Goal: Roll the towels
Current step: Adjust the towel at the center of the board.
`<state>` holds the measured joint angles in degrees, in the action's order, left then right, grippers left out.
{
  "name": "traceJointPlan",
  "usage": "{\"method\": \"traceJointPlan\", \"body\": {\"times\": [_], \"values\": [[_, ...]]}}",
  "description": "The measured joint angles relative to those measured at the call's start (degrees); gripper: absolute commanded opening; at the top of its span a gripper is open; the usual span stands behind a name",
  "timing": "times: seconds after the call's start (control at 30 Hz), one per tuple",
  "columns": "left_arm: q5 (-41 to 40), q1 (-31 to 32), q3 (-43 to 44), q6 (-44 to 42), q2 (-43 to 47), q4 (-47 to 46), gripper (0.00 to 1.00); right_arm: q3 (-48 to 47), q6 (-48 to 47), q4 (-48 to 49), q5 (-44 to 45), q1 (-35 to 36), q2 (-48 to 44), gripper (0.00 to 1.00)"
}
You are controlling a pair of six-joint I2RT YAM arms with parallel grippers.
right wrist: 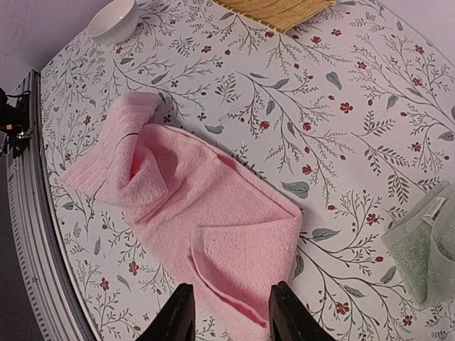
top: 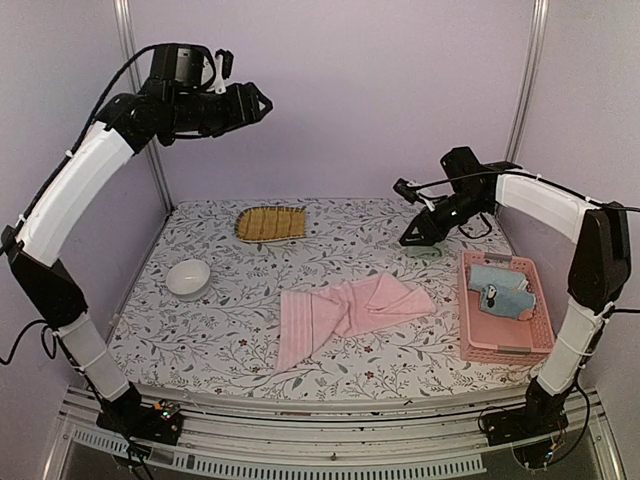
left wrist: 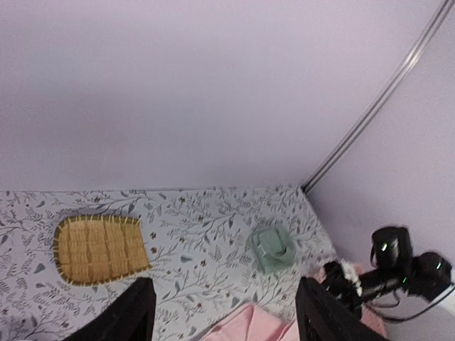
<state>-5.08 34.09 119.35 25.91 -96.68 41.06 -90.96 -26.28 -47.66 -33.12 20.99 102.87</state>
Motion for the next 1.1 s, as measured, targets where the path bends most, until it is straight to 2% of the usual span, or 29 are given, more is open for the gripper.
{"method": "traceJointPlan", "body": {"times": [0.1,0.27,0.8,0.87,0.93,0.97,1.03,1.07,1.1], "values": [[0.2,-0.6,5.8,6.0,-0.9,1.1,0.72,2.2,-0.2,0.0,0.6,0.0,0.1,0.39],[3.1,-0.6,8.7,10.0,-0.2,-1.7,0.75,2.5,-1.0,-0.7,2.3,0.0,1.6,0.40],[6.5,-0.7,8.9,9.9,-0.5,-7.3,0.79,1.1,-1.0,-0.7,2.6,1.9,6.3,0.40],[6.8,-0.7,7.5,9.2,-0.5,-9.1,0.72,1.1,-1.3,-0.7,2.8,2.1,6.5,0.40],[6.3,-0.9,3.9,7.3,0.0,-12.0,0.58,0.9,-1.9,-0.7,3.6,2.5,7.0,0.39],[5.9,-1.0,-0.1,5.2,0.9,-14.5,0.54,0.9,-2.3,-0.8,4.3,2.7,7.3,0.39],[5.0,-1.7,-9.4,1.6,3.2,-18.7,0.33,0.9,-3.3,-0.9,5.7,3.5,7.6,0.39],[4.6,-2.1,-16.3,-0.9,4.9,-22.3,0.27,1.0,-4.0,-0.8,6.7,4.0,7.6,0.39],[4.7,-2.6,-23.1,-3.6,6.5,-25.1,0.27,1.2,-4.7,-0.7,7.8,4.7,7.6,0.39]]}}
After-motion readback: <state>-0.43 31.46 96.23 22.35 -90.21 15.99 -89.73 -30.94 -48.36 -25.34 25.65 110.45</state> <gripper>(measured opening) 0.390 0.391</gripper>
